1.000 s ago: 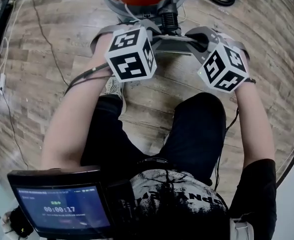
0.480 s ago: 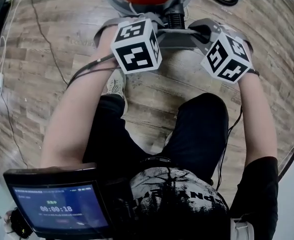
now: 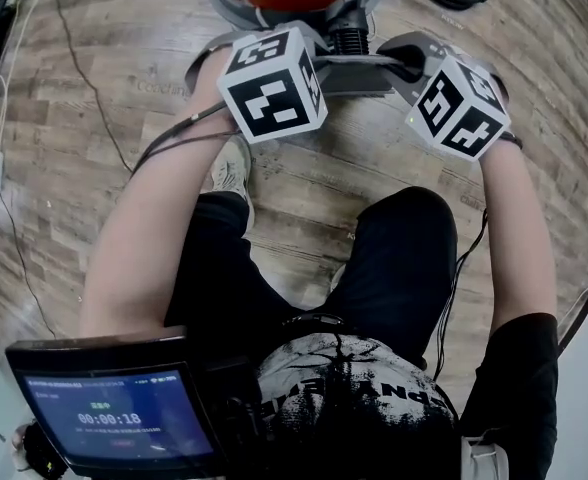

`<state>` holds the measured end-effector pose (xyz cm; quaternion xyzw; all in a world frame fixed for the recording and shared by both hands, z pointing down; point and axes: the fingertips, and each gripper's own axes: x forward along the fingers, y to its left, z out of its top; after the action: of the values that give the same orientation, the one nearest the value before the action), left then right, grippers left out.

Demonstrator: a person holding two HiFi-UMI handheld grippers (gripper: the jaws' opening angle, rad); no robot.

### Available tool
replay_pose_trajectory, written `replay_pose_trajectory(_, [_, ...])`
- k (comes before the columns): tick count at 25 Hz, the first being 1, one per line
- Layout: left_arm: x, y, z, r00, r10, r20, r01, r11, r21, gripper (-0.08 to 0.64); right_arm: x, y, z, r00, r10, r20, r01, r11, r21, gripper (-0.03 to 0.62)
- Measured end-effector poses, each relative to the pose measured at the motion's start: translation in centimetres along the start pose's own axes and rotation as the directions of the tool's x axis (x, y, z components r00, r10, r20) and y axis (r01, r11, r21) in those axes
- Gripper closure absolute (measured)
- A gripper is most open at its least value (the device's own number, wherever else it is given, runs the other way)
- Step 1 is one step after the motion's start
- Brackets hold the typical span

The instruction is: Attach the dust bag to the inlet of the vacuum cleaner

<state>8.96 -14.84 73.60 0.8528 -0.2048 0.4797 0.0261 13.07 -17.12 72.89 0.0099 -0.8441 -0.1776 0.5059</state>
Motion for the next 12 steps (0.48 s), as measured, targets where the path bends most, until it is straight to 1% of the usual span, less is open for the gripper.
replay_pose_trajectory(2, [-0.1, 0.9, -0.8, 1.000, -0.008, -0.003, 0.008, 1.000, -0.021, 0.535, 0.8, -0.8, 0.6, 1.000, 0.022, -0.006, -0.022, 1.000, 0.005, 0.549])
replay_pose_trajectory(5, [-0.3, -0.3, 0.3, 1.000, -0.017, 0.004, 0.017, 0.999, -0.029, 0.534, -0.6, 0.3, 0.1, 0.999, 0.052, 0.004, -0.052, 0.999, 0.016, 0.549])
replay_pose_trajectory(8, [-0.5, 1.1, -1.0, 0.999, -0.037, 0.018, 0.038, 0.997, -0.066, 0.532, 0.5, -0.5, 1.2, 0.996, 0.086, 0.032, -0.087, 0.996, 0.037, 0.549])
replay_pose_trajectory(12, [-0.7, 2.0, -2.2, 0.998, -0.054, 0.042, 0.057, 0.994, -0.090, 0.531, 1.7, -0.9, 2.0, 0.989, 0.139, 0.043, -0.141, 0.988, 0.060, 0.549])
